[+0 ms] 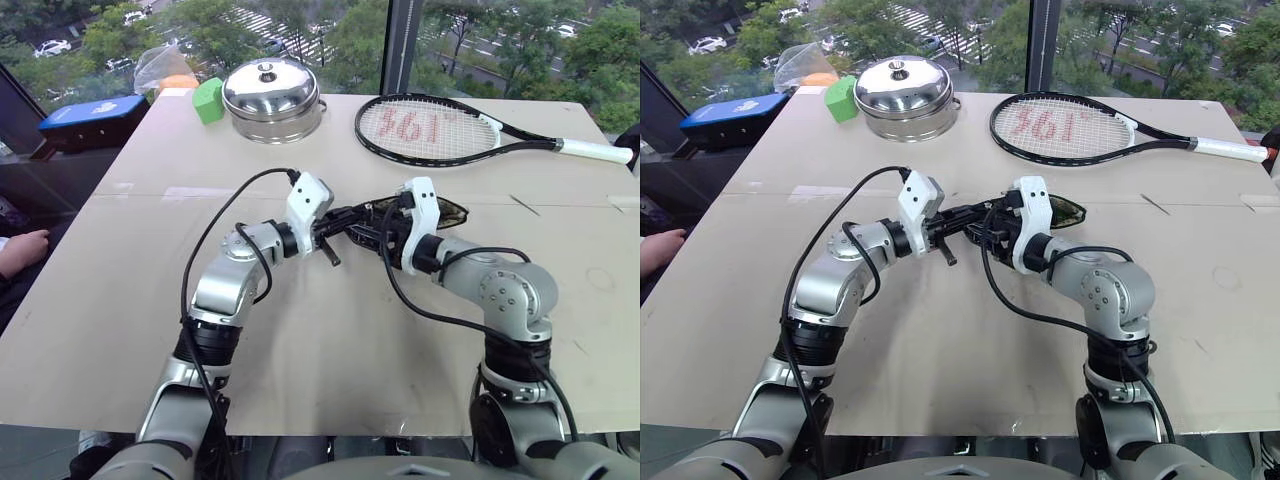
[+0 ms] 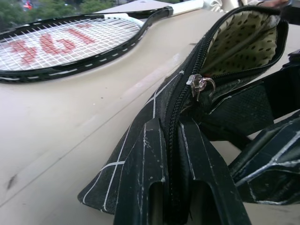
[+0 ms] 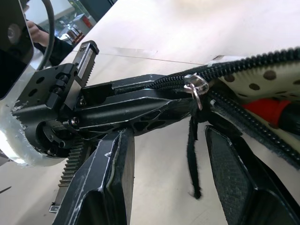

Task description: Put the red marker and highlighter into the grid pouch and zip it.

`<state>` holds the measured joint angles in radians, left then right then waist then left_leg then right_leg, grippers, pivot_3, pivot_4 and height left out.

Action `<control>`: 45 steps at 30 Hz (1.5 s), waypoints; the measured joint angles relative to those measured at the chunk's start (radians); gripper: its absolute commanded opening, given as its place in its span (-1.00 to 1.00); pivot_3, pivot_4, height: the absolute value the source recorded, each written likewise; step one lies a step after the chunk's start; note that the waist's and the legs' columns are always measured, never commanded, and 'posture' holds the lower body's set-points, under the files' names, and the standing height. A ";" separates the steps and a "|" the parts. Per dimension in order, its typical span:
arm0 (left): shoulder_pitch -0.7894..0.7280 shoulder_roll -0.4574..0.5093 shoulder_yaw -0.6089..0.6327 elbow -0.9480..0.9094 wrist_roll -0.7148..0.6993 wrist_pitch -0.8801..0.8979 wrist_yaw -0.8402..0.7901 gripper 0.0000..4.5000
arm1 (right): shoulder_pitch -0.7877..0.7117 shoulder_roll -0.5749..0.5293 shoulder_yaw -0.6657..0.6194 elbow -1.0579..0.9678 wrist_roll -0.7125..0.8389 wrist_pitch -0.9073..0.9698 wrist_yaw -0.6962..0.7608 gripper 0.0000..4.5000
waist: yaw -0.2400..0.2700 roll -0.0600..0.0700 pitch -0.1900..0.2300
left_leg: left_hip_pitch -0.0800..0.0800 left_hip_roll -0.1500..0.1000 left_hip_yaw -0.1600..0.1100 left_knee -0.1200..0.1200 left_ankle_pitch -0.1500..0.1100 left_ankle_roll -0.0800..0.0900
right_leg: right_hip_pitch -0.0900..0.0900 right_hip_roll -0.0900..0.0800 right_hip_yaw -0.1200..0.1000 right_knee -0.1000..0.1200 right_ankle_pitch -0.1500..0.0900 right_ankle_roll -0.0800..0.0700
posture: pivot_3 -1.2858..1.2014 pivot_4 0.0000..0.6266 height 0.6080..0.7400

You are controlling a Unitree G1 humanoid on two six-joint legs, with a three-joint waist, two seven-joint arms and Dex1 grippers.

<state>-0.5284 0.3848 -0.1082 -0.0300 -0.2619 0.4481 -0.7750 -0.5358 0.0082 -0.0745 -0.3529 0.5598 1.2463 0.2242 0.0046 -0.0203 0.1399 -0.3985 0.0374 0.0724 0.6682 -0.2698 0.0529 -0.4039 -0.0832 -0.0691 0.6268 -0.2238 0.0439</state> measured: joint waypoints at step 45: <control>0.022 0.042 0.001 -0.034 -0.034 0.024 -0.023 -1.00 | 0.012 0.000 -0.051 0.022 0.129 -0.039 -0.113 -0.08 | -0.016 0.000 0.000 | 0.000 0.000 0.000 -0.001 -0.002 0.003 | 0.000 0.000 0.000 -0.001 0.000 0.000 | 0.03 -0.52 1.00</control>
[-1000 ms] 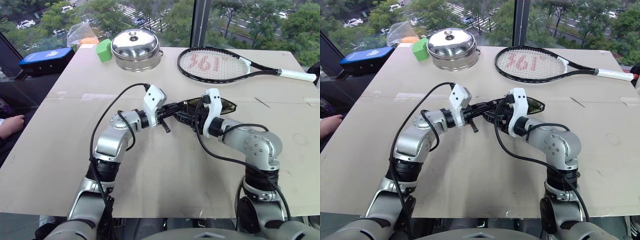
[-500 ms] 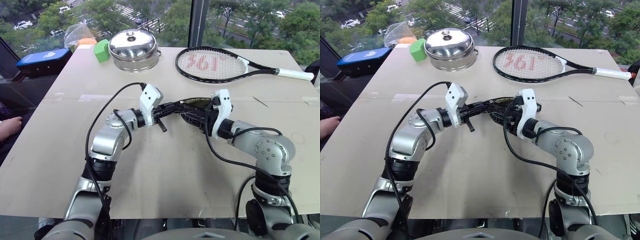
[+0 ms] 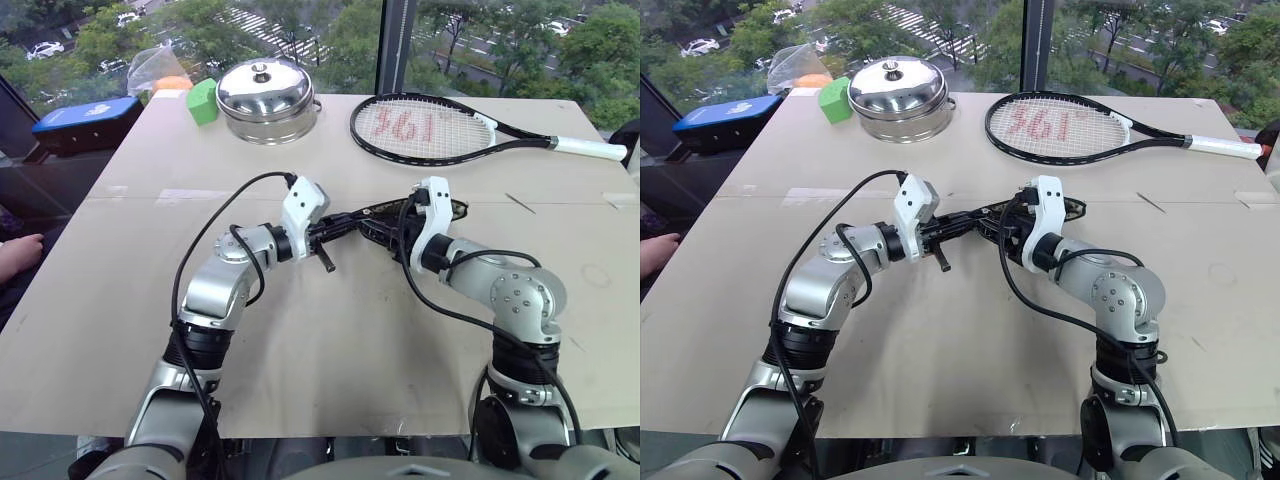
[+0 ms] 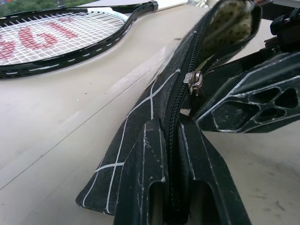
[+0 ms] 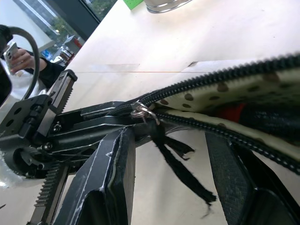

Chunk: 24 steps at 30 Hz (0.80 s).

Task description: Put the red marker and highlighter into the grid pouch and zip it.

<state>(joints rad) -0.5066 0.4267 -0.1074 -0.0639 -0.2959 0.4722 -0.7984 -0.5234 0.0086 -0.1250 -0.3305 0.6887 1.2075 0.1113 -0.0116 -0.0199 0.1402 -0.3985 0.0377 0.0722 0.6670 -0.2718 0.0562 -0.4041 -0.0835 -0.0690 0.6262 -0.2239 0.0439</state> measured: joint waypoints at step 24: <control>-0.008 -0.013 -0.020 -0.016 0.020 0.003 0.067 -1.00 | 0.012 -0.028 -0.007 -0.086 -0.056 -0.035 -0.123 -0.99 | 0.001 0.000 0.000 | 0.000 0.000 0.000 0.000 0.000 0.000 | 0.000 0.000 0.000 0.000 0.000 0.000 | 0.03 -0.52 1.00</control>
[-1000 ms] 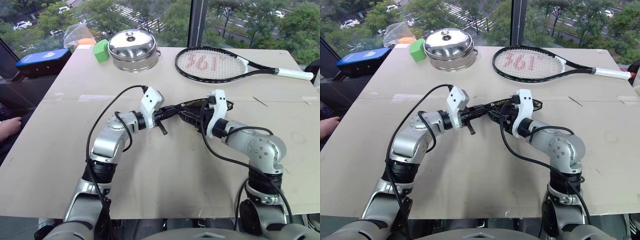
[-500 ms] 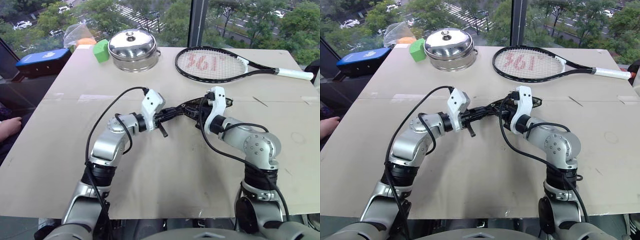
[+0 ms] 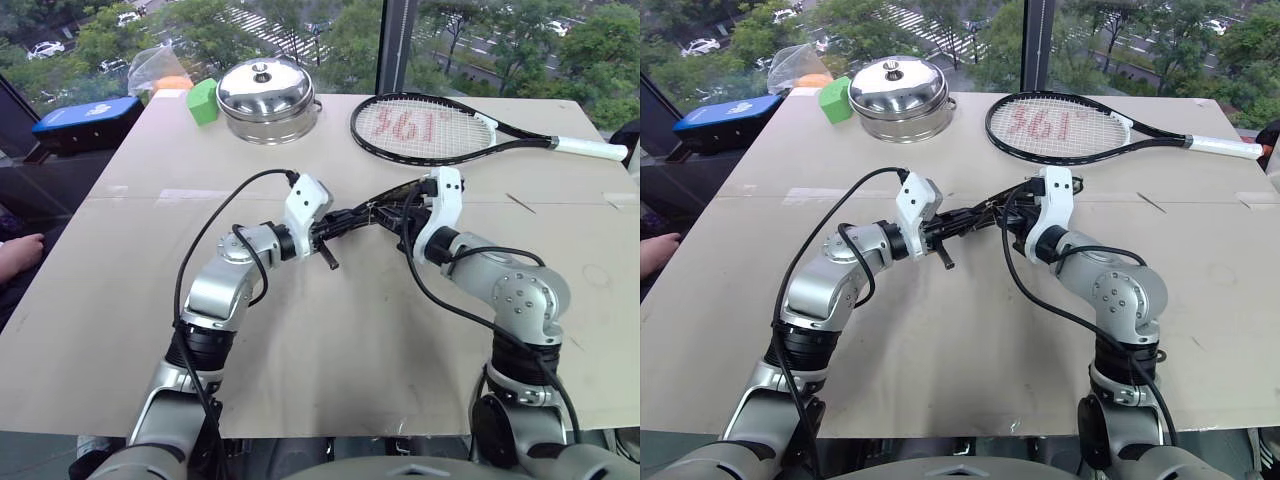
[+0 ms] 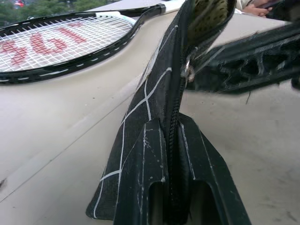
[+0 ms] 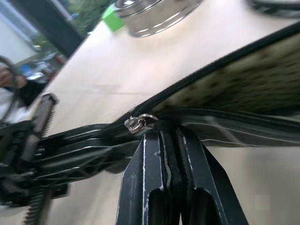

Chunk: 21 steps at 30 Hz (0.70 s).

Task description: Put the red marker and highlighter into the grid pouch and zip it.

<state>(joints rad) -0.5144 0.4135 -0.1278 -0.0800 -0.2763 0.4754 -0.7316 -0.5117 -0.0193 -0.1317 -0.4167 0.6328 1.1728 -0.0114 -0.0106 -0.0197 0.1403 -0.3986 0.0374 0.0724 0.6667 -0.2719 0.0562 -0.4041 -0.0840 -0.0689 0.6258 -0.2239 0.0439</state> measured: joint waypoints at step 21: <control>0.002 0.066 -0.088 0.100 0.170 -0.282 -0.042 -1.00 | 0.158 -0.330 -0.036 -0.164 -0.170 0.019 0.008 -0.80 | 0.000 0.000 0.000 | 0.001 0.000 0.001 -0.003 0.000 0.001 | 0.000 0.001 0.000 -0.002 0.000 0.000 | 0.03 -0.52 1.00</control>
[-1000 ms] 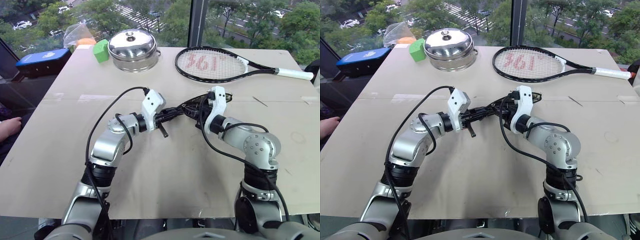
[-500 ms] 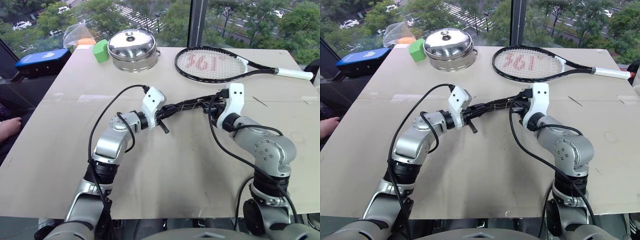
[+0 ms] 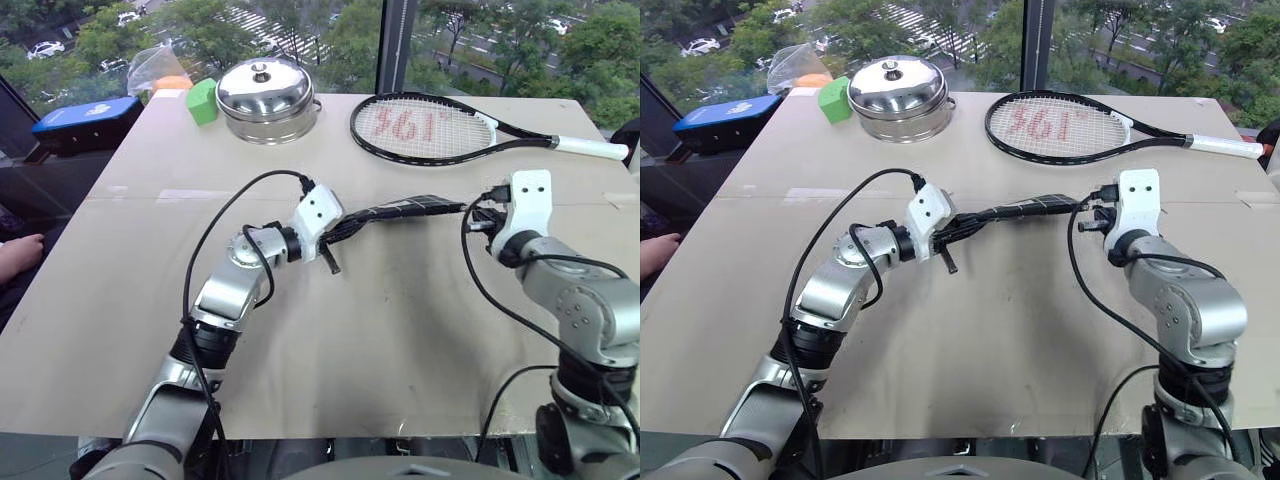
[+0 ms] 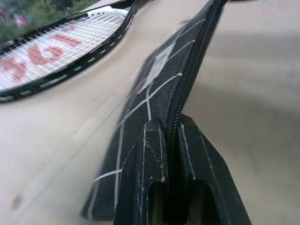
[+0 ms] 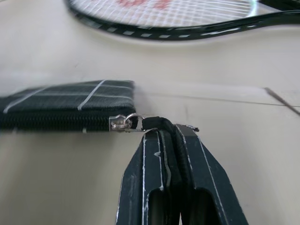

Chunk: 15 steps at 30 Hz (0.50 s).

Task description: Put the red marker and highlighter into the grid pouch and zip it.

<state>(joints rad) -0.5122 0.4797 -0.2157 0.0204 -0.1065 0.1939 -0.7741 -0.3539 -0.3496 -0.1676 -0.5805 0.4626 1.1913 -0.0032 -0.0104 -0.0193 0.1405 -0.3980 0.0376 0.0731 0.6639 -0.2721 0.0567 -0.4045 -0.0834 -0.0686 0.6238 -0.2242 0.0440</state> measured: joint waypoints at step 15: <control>0.311 0.300 0.234 -0.127 -0.390 0.198 -0.373 0.97 | 0.859 -0.285 -0.366 -0.115 0.030 -0.782 0.771 1.00 | 0.023 0.001 0.001 | 0.003 0.001 0.000 0.001 -0.001 0.001 | 0.001 -0.002 0.000 -0.002 -0.007 0.002 | 0.03 -0.52 1.00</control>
<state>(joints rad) -0.2015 0.7801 0.0179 -0.1063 -0.4961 0.3920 -1.1467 0.5054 -0.6347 -0.5339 -0.6955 0.4922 0.4096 0.7676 0.0130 -0.0182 0.1411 -0.3950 0.0389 0.0734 0.6649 -0.2731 0.0573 -0.4034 -0.0855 -0.0685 0.6219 -0.2307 0.0463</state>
